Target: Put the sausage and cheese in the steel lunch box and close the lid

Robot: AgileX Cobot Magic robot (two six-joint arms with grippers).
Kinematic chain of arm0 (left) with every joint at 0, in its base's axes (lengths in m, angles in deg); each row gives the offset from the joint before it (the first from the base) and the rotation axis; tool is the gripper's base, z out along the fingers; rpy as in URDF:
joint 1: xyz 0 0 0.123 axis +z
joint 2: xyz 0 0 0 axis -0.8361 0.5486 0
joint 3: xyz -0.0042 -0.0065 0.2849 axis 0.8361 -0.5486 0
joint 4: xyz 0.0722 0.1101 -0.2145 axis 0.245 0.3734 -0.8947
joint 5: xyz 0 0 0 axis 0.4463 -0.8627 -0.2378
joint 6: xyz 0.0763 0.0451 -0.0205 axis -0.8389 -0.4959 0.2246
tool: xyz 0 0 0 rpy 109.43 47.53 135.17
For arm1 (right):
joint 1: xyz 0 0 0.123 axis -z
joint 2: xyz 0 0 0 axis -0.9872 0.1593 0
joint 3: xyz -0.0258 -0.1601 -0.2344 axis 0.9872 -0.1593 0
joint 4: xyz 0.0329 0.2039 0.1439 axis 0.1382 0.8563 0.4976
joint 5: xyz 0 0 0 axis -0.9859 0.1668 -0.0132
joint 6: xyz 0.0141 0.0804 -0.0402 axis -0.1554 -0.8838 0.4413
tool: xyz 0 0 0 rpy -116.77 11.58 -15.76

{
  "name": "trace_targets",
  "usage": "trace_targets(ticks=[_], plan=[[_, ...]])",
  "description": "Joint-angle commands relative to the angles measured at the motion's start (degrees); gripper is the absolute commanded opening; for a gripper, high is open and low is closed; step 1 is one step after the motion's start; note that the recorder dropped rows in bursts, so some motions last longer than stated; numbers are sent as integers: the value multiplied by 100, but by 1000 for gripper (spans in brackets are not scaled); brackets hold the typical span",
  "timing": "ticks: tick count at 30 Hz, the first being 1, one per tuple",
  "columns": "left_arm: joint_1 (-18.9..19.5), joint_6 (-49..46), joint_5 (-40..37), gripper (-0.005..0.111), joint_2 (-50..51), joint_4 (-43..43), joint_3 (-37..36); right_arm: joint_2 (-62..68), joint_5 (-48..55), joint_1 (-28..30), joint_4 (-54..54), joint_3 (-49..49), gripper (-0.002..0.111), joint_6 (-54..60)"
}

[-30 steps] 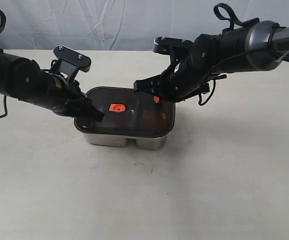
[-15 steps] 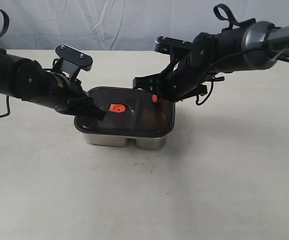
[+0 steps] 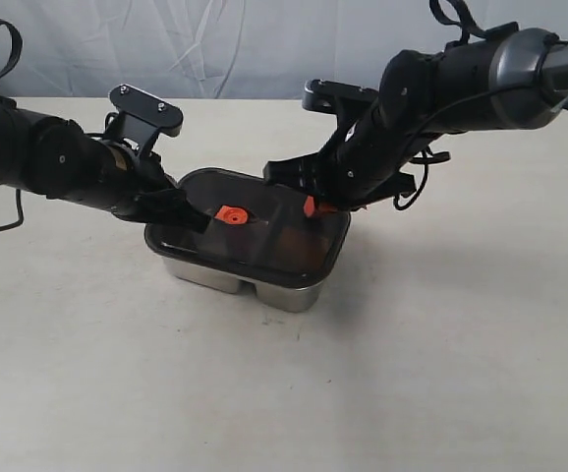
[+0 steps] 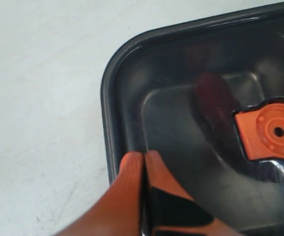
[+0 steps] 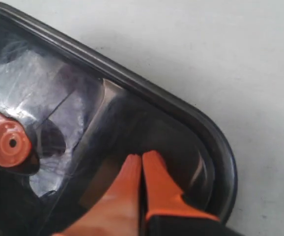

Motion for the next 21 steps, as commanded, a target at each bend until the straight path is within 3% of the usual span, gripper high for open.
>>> trace_targets(ticks=[1, 7, 13, 21], plan=[[-34, -24, -412, 0, 9, -66, -95, -233, 338, -29, -198, -143, -1, 17], [-34, -24, -246, 0, -1001, 89, -95, -1116, 207, -29, -720, -143, -1, -3], [-34, 129, -233, 0, -2644, 67, -412, -2407, 723, -29, -1208, -293, -1, -3], [-34, 922, 937, 0, -5150, 17, -1861, -4472, 110, -29, -1410, -2129, -1, -19]])
